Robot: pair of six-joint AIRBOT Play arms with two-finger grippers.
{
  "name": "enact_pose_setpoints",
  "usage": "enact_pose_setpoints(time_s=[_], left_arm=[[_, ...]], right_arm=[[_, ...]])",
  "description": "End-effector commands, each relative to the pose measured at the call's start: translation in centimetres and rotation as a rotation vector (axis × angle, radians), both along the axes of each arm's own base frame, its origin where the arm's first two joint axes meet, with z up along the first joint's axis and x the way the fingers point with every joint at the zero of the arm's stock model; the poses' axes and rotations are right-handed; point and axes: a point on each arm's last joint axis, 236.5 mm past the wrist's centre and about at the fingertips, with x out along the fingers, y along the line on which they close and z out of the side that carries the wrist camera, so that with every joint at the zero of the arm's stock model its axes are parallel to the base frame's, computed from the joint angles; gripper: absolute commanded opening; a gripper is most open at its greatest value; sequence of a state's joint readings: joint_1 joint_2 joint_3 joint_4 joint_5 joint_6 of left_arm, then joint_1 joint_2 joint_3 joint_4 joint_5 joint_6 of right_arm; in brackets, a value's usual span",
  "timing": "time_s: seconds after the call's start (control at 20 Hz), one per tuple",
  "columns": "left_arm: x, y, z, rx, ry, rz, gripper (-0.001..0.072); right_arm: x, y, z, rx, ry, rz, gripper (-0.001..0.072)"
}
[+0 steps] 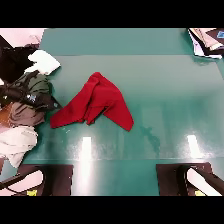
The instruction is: Fold the shirts.
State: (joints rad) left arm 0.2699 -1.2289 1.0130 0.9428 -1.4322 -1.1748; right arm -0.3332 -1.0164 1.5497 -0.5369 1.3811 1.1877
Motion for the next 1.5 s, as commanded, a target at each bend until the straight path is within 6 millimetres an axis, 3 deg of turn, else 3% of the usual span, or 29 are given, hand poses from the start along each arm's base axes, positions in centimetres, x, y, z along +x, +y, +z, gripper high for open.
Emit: enact_pose_setpoints(time_s=[0.0,0.1,0.4,0.65,0.95,1.0,1.05,1.1,1.3,1.35,1.4,1.45], left_arm=[[-3.3,3.3,-2.7,0.055,0.119,0.129,0.0658],[-4.4,4.8,-3.6,0.138,0.137,0.163,0.0659],[-5.4,5.2,-6.7,0.174,0.142,0.208,0.0659],[-3.9,5.8,-8.3,0.189,0.078,0.283,0.0658],[-3.5,4.7,-9.0,0.127,0.102,0.281,0.0657],[-3.4,4.5,-9.0,0.117,0.104,0.284,0.0631],[-3.3,4.3,-8.9,0.103,0.105,0.288,0.0454],[-3.2,4.2,-8.9,0.097,0.105,0.292,0.0361],[-3.2,4.1,-8.9,0.094,0.103,0.295,0.0351],[-3.2,4.1,-8.9,0.094,0.104,0.292,0.0153],[-3.2,4.0,-8.8,0.091,0.102,0.286,0.002],[-3.2,3.8,-8.7,0.078,0.106,0.286,0.0021]], right_arm=[[0.0,-0.2,-0.4,-0.014,0.01,-0.002,0.0014],[0.0,-0.2,-0.4,-0.015,0.01,-0.003,0.0015],[0.4,-0.1,-1.8,-0.008,0.06,0.025,0.0014],[0.3,-0.1,-2.3,-0.01,0.08,0.037,0.0014],[0.6,-0.2,-2.1,-0.007,0.071,0.026,0.0014],[0.7,-0.2,-2.0,-0.006,0.068,0.024,0.0014],[0.7,-0.3,-2.0,-0.005,0.066,0.02,0.0014],[0.8,-0.3,-1.9,-0.004,0.063,0.017,0.0014],[0.9,-0.4,-1.9,-0.004,0.061,0.012,0.0014],[0.9,-0.4,-1.9,-0.005,0.06,0.011,0.0015],[1.0,-0.4,-1.9,-0.004,0.06,0.011,0.0014],[1.1,-0.3,-2.1,-0.003,0.067,0.016,0.0014]])
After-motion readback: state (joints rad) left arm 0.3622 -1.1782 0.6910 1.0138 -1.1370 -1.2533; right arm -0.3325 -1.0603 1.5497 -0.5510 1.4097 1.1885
